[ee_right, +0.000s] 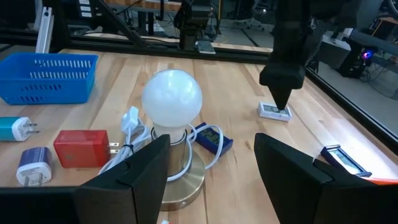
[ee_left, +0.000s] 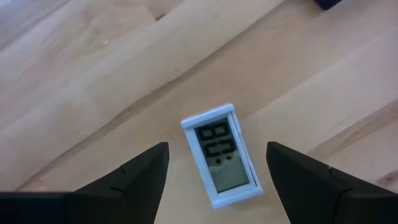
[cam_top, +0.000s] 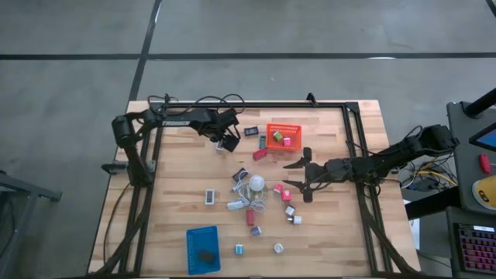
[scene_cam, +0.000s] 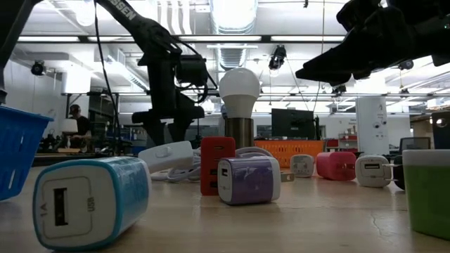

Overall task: Pick & Place Office items
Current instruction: Put the top white timer into the blue bin

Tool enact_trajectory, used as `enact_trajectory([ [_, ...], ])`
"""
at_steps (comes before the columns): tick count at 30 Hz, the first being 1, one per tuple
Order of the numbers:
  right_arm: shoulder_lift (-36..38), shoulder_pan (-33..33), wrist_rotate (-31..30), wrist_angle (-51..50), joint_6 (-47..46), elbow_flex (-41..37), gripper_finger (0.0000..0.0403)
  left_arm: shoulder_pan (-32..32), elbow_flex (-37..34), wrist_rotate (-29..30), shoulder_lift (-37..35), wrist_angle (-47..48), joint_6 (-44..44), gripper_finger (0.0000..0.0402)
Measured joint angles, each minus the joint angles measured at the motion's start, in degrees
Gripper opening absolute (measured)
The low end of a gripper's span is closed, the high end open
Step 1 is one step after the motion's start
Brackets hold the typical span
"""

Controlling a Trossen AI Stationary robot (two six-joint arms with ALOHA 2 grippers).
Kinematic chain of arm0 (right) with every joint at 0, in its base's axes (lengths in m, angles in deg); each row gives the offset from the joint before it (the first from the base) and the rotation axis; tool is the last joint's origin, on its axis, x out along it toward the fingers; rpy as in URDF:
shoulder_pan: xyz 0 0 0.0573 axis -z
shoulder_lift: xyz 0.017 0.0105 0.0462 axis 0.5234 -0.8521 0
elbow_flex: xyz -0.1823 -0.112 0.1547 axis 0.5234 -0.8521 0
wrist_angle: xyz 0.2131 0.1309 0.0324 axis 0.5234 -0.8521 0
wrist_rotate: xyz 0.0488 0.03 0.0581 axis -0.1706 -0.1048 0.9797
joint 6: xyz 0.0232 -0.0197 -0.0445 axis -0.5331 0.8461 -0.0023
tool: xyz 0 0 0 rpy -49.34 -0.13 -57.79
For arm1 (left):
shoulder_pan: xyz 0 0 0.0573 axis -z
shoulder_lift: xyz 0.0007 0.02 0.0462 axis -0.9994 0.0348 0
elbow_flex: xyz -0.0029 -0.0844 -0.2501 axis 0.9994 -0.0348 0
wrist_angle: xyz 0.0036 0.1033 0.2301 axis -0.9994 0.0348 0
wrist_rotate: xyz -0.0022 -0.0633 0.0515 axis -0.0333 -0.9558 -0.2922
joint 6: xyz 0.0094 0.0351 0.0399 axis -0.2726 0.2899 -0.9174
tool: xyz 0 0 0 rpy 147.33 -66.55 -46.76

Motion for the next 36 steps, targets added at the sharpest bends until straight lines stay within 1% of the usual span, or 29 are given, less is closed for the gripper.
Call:
enact_trajectory([
  [21,0.0,0.0,0.0,-0.1,0.2,0.0,0.0228,0.0,-0.1,-1.0,4.5,-1.4,1.3,0.0277],
  [29,0.0,0.0,0.0,0.0,0.2,0.0,0.0228,0.0,0.1,-4.0,7.0,-1.6,0.5,0.0275],
  [33,0.0,0.0,0.0,0.0,0.2,0.0,0.0228,0.0,0.0,-4.0,6.7,-1.9,0.3,0.0255],
  [36,0.0,0.0,0.0,0.0,0.2,0.0,0.0228,0.0,-0.1,-4.1,6.4,-2.1,0.2,0.0218],
])
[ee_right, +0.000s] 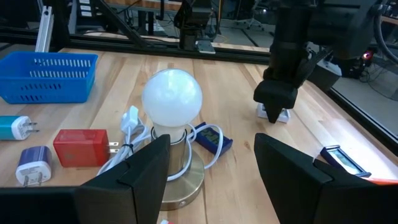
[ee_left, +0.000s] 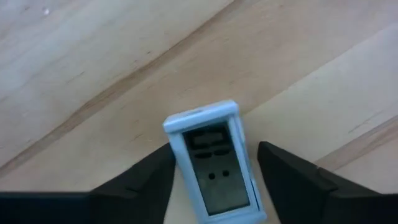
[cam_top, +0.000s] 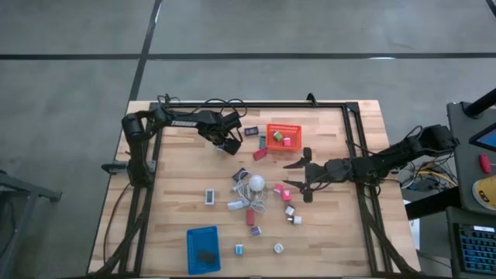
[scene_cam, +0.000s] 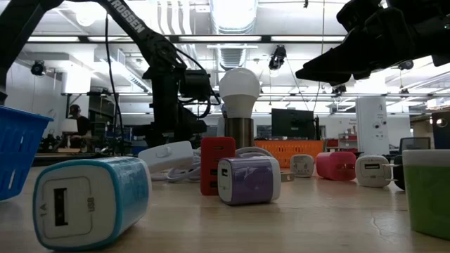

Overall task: Pick & Place Office items
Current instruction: Put the top white timer into the blue bin

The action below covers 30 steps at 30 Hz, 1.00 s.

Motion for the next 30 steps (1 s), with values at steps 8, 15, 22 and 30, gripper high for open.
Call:
enact_trajectory([
  [8,0.0,0.0,0.0,0.0,0.0,0.0,0.0228,0.0,-0.4,-0.4,-0.1,-0.3,-1.7,0.0132],
  [15,0.0,0.0,0.0,0.0,0.2,0.0,0.0228,0.0,-0.7,-0.4,-0.4,-0.6,-7.6,0.0132],
  [22,0.0,0.0,0.0,0.0,0.3,0.0,0.0228,0.1,-1.4,-0.1,-3.1,-1.0,-12.0,0.0132],
  [30,0.0,0.0,0.0,0.1,2.2,0.0,0.0228,0.4,-7.9,-1.2,-11.9,-11.8,-17.8,0.0132],
])
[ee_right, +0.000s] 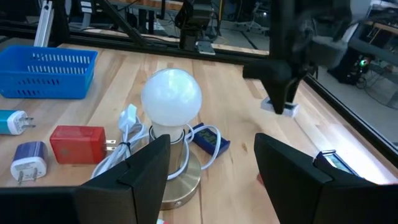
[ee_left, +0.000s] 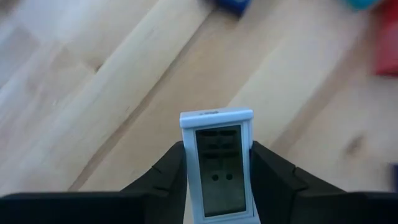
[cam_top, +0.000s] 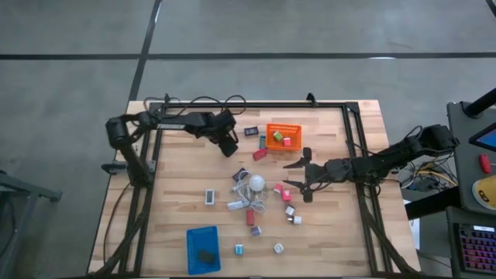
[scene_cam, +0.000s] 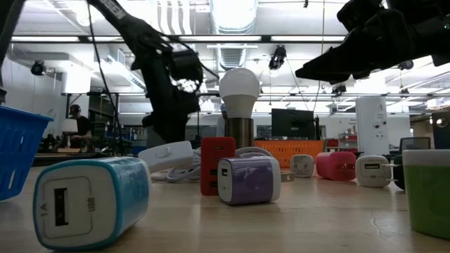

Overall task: Pick & Place Office items
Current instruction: Put the top white timer into the blue bin

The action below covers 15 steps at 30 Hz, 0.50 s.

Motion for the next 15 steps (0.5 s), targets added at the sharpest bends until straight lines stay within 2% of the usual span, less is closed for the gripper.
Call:
enact_trajectory([
  [6,0.0,0.0,0.0,0.4,1.7,0.0,0.0228,0.5,-9.4,-5.5,-10.0,-9.9,-5.5,0.0132],
  [15,0.0,0.0,0.0,1.1,3.0,0.0,0.0228,3.5,-27.4,-12.3,-31.4,-27.4,-12.5,0.0131],
])
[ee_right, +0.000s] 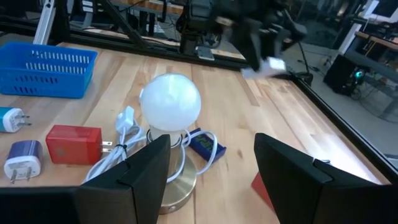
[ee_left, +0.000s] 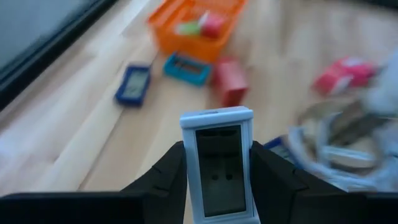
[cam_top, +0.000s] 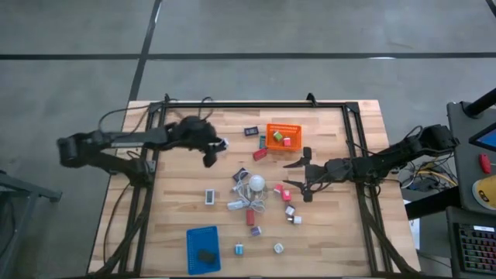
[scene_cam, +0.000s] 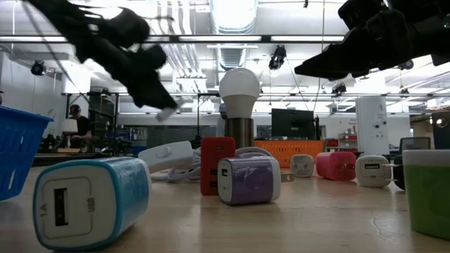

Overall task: Pick & Place Office items
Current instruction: Put the top white timer into the blue bin

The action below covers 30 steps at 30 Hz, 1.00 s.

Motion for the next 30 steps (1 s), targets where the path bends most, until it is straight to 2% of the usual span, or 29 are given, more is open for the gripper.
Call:
enact_trajectory([
  [5,0.0,0.0,0.1,0.7,1.1,0.0,0.0228,4.1,-11.0,-5.4,-11.7,-9.9,-3.0,0.0131],
  [8,0.0,0.0,0.1,1.2,1.9,0.0,0.0228,7.6,-16.8,-6.0,-17.5,-15.0,-4.3,0.0131],
  [10,0.0,0.0,0.1,1.5,2.1,0.0,0.0228,9.5,-19.6,-4.3,-21.0,-17.9,-2.8,0.0131],
  [13,0.0,0.0,0.2,2.4,2.3,0.0,0.0228,11.0,-22.7,1.9,-25.8,-18.9,1.8,0.0131],
  [15,0.0,0.0,0.2,2.7,2.3,0.0,0.0228,11.6,-24.5,4.5,-28.3,-19.0,1.9,0.0131],
  [19,0.0,0.0,0.2,3.2,1.8,0.0,0.0228,12.3,-27.0,1.3,-32.0,-19.2,-5.3,0.0131],
  [26,0.0,0.0,0.1,3.9,0.8,0.0,0.0228,12.8,-29.4,-1.3,-34.5,-19.4,-5.1,0.0131],
  [30,0.0,0.0,0.0,3.9,0.6,0.0,0.0228,14.8,-29.9,-6.0,-34.7,-19.4,-5.1,0.0131],
])
